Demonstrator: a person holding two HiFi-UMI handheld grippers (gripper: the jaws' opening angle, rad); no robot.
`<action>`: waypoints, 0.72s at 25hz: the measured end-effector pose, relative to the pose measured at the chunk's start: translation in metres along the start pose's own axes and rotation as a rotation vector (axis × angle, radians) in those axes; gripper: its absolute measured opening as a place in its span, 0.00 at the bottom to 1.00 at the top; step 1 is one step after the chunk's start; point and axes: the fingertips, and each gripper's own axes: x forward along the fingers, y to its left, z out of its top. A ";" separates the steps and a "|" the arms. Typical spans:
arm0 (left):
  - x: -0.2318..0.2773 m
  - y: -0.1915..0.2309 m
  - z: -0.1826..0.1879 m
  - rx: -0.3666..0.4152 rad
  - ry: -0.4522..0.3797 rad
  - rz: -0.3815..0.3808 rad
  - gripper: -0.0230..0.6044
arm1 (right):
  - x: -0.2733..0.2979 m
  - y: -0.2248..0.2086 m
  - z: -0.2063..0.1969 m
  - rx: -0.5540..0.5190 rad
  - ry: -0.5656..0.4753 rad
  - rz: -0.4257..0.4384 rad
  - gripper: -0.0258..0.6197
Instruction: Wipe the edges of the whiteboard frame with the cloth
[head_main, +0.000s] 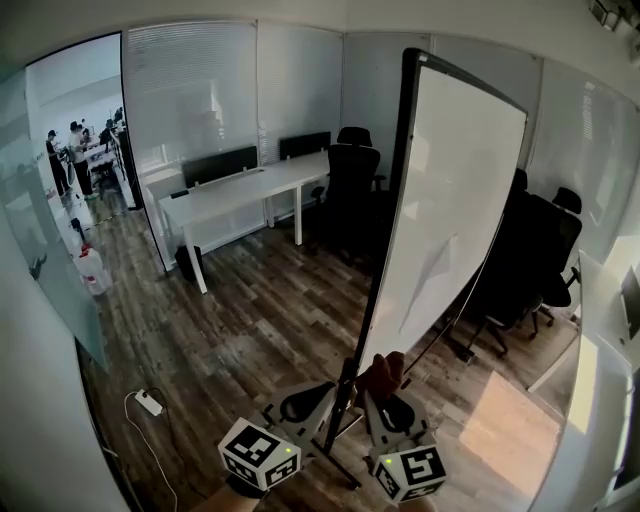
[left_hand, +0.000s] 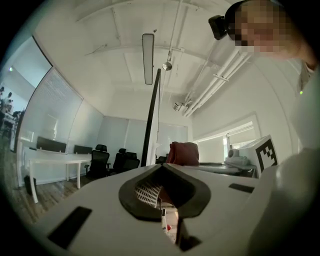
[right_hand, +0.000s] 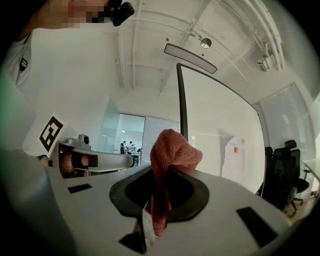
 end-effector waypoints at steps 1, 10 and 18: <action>0.007 0.003 -0.002 0.002 0.004 0.007 0.05 | 0.006 -0.005 -0.004 0.002 0.003 0.008 0.11; 0.050 0.049 -0.004 0.004 0.019 0.012 0.05 | 0.060 -0.029 -0.039 -0.018 0.069 -0.011 0.11; 0.075 0.079 -0.005 -0.005 0.027 -0.072 0.05 | 0.093 -0.027 -0.045 -0.084 0.088 -0.045 0.11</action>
